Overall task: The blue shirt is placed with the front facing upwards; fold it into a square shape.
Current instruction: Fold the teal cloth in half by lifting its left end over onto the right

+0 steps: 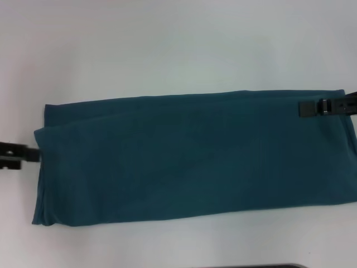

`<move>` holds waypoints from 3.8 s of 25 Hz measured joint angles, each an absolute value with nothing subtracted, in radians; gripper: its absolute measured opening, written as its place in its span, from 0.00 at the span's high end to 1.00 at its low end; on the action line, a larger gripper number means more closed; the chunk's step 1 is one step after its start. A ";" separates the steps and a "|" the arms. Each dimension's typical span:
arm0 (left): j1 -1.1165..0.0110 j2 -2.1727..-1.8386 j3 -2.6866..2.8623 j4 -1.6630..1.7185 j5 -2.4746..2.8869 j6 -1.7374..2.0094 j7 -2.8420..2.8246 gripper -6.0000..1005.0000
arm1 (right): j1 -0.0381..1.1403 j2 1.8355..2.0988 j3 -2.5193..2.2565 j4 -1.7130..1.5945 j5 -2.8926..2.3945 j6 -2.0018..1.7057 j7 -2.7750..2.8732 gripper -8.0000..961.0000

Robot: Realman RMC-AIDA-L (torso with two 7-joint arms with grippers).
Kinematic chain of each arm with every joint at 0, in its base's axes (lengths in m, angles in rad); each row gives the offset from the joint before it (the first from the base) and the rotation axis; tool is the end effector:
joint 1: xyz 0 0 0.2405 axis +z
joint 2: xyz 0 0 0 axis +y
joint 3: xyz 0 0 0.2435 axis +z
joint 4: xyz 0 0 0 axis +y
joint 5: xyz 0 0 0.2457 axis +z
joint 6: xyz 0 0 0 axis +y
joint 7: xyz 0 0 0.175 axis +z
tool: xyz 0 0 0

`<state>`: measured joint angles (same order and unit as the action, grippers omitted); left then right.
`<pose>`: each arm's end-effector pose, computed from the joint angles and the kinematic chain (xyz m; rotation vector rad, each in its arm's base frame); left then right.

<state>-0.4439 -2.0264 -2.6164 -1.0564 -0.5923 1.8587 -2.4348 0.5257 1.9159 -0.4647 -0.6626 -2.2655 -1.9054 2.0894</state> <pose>-0.3336 0.3051 0.0748 -2.2098 -1.9662 -0.1181 0.2996 0.3218 0.0596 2.5551 -1.6555 -0.6387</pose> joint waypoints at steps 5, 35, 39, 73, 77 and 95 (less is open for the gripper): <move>-0.432 -2.017 -2.748 -1.108 -0.655 1.983 -2.405 0.39 | 0.529 1.916 -0.465 -0.663 -2.266 -1.905 2.093 0.07; -0.477 -2.052 -2.546 -0.887 -0.617 1.793 -2.441 0.27 | 0.525 1.917 -0.465 -0.661 -2.270 -1.889 2.097 0.07; -0.486 -2.064 -2.535 -0.887 -0.599 1.778 -2.442 0.27 | 0.523 1.917 -0.465 -0.661 -2.270 -1.889 2.097 0.07; -0.497 -2.082 -2.481 -0.895 -0.620 1.744 -2.501 0.27 | 0.528 1.917 -0.461 -0.661 -2.270 -1.890 2.100 0.07; -0.497 -2.075 -2.481 -0.895 -0.615 1.730 -2.507 0.27 | 0.528 1.917 -0.461 -0.661 -2.270 -1.890 2.102 0.07; -0.477 -2.033 -2.531 -0.956 -0.657 1.822 -2.505 0.27 | 0.524 1.916 -0.465 -0.661 -2.270 -1.888 2.109 0.07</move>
